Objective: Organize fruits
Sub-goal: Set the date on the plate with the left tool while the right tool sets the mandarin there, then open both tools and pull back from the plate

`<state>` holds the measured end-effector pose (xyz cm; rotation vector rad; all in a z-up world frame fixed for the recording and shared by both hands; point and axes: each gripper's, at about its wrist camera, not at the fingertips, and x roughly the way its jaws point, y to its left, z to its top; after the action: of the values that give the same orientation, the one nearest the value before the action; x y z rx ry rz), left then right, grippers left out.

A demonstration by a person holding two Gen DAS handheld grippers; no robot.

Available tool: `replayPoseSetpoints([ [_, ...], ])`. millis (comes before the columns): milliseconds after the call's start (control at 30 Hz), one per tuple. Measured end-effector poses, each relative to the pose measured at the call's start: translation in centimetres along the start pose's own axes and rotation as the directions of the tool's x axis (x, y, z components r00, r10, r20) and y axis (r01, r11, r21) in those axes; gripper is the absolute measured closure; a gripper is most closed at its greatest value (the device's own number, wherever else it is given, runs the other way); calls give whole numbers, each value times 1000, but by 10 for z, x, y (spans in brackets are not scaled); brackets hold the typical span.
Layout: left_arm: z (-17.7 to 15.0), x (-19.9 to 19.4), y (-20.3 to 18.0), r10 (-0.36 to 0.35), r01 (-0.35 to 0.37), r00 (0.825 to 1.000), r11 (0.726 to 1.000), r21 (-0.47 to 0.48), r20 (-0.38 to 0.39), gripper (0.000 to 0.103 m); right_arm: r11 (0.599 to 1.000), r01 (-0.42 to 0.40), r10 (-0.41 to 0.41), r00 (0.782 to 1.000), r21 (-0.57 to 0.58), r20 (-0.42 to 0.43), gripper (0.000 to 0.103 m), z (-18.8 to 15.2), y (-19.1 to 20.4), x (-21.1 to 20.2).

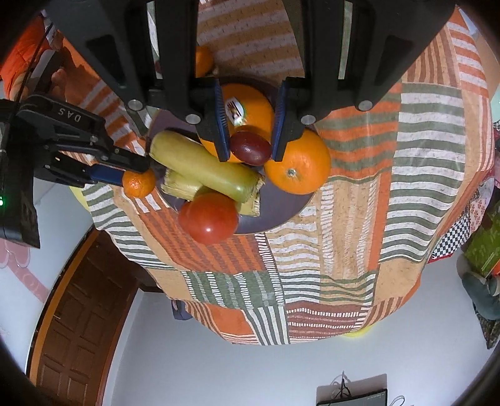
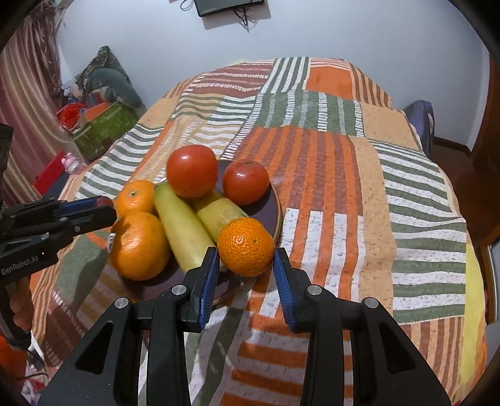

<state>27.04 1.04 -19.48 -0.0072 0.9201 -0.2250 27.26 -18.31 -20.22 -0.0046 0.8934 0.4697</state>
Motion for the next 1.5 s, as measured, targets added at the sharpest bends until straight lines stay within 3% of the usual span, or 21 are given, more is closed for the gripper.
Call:
replayPoseSetpoints([
  [500, 9, 25, 2, -1, 1, 1000, 1000, -9, -21, 76, 1000, -1, 1, 1000, -3, -14, 70, 0, -4, 6],
  [700, 8, 24, 3, -8, 7, 1000, 1000, -20, -29, 68, 1000, 0, 0, 1000, 4, -19, 70, 1, -5, 7],
  [1233, 0, -1, 2, 2, -3, 1000, 1000, -23, -19, 63, 1000, 10, -10, 1000, -2, -21, 64, 0, -3, -8],
  [1500, -13, -27, -1, 12, -12, 1000, 1000, -20, 5, 54, 1000, -7, 7, 1000, -25, -1, 64, -2, 9, -25],
])
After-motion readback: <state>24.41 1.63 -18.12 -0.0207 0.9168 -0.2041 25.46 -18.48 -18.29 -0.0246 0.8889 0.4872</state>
